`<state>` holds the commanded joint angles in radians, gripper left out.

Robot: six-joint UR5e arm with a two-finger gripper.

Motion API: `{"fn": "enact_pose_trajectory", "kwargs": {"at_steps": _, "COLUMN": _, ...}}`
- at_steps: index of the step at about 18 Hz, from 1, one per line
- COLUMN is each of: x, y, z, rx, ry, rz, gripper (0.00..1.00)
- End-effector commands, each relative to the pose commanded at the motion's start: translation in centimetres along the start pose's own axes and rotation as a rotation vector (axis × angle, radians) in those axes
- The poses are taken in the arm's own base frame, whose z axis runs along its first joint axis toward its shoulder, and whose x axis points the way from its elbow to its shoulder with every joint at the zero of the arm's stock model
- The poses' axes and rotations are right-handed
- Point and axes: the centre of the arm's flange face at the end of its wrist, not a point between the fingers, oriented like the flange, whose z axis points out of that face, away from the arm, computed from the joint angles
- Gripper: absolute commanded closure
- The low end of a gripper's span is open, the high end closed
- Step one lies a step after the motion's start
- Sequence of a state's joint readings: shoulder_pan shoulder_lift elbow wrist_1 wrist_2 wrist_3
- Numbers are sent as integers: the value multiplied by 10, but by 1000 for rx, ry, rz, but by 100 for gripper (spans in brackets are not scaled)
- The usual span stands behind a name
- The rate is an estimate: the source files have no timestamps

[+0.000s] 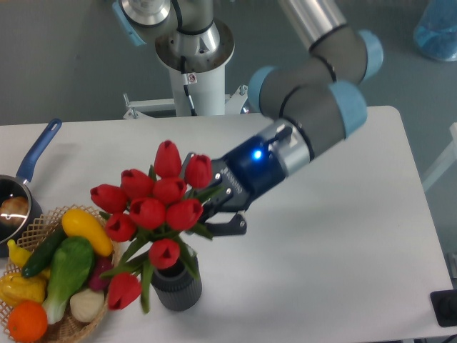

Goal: Insert the flowers into the vase
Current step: 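Lower the tulip stems down into the black vase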

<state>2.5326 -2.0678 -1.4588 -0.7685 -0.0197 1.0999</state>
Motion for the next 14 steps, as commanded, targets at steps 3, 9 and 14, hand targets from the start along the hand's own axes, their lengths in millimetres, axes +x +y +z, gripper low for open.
{"fn": "enact_pose_trajectory", "kwargs": {"at_steps": 3, "x": 1, "y": 3, "z": 2, "rx": 10, "ry": 8, "rz": -9, "gripper": 98}}
{"fn": "enact_pose_trajectory", "kwargs": {"at_steps": 9, "x": 6, "y": 21, "z": 7, "rx": 9, "ry": 15, "rz": -46, "gripper": 98}}
{"fn": "enact_pose_trajectory", "kwargs": {"at_steps": 14, "x": 8, "y": 26, "z": 3, "rx": 9, "ry": 8, "rz": -60, "gripper": 99}}
